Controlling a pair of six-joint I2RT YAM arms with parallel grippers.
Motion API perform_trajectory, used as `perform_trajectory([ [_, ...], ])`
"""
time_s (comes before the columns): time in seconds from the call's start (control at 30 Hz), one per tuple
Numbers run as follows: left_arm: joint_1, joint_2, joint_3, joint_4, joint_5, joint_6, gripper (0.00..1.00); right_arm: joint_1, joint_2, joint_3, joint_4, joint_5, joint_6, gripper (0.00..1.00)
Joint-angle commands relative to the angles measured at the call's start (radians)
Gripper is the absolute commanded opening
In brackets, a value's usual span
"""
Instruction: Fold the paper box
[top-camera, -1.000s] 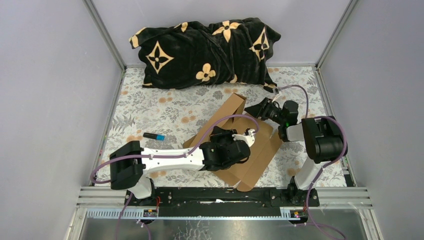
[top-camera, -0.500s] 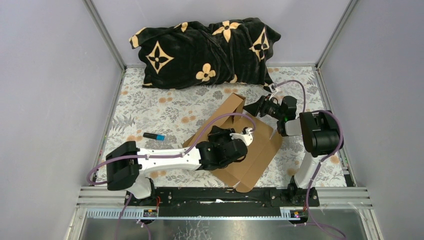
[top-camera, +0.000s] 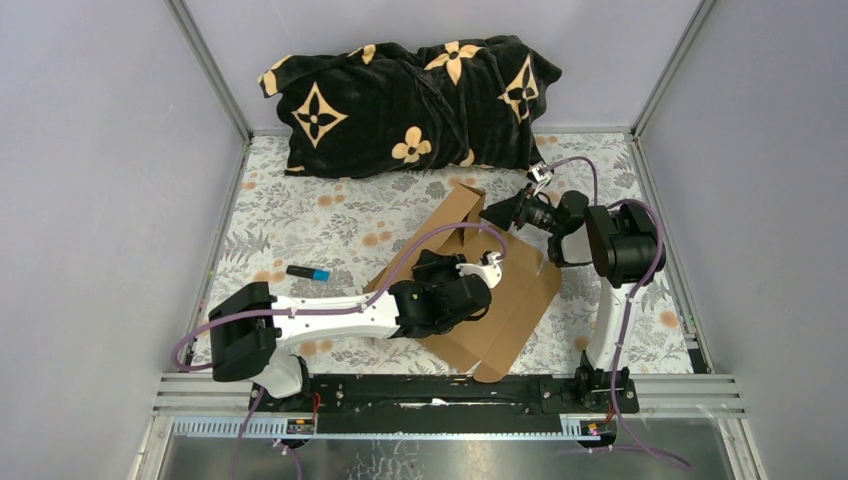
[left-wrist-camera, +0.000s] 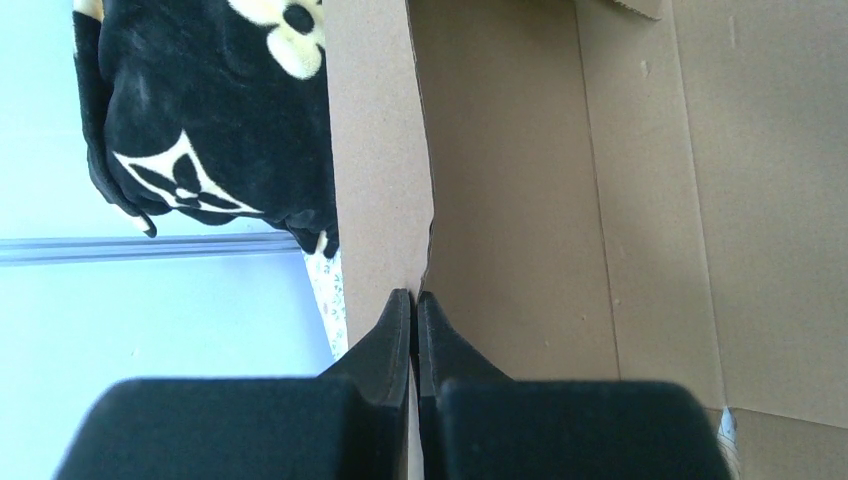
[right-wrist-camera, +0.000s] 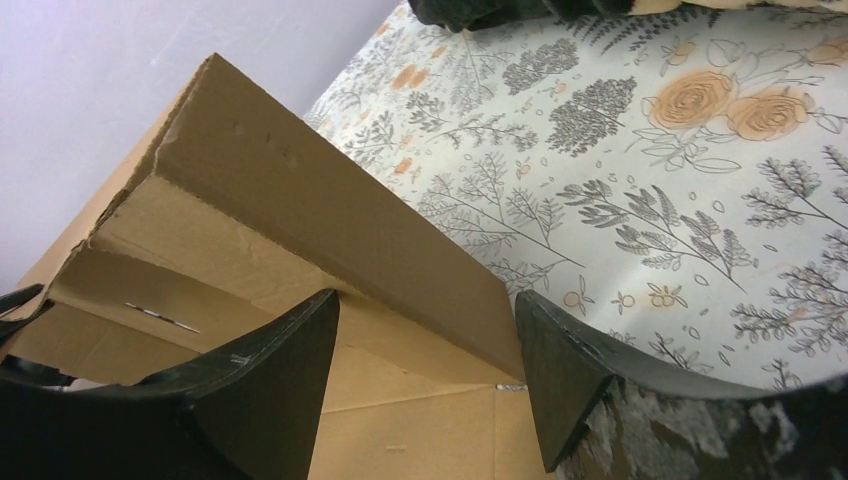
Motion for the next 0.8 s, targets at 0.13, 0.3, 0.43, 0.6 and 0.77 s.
perform_trajectory([
  [0.13,0.004,0.019,-0.040,-0.018,0.168,-0.035,0.05,0.021,0.069,0.081,0.328,-0.101,0.173,0.74],
  [0.3,0.008,0.033,-0.033,-0.019,0.174,-0.036,0.04,0.037,0.074,0.113,0.328,-0.148,0.181,0.74],
  [0.43,0.009,0.035,-0.032,-0.021,0.176,-0.037,0.04,0.058,0.090,0.145,0.305,-0.170,0.177,0.74],
  [0.6,0.010,0.027,-0.031,-0.024,0.178,-0.037,0.04,0.084,0.116,0.184,0.212,-0.178,0.114,0.69],
  [0.77,0.011,0.024,-0.033,-0.025,0.181,-0.040,0.04,0.110,0.122,0.208,0.123,-0.148,0.062,0.42],
])
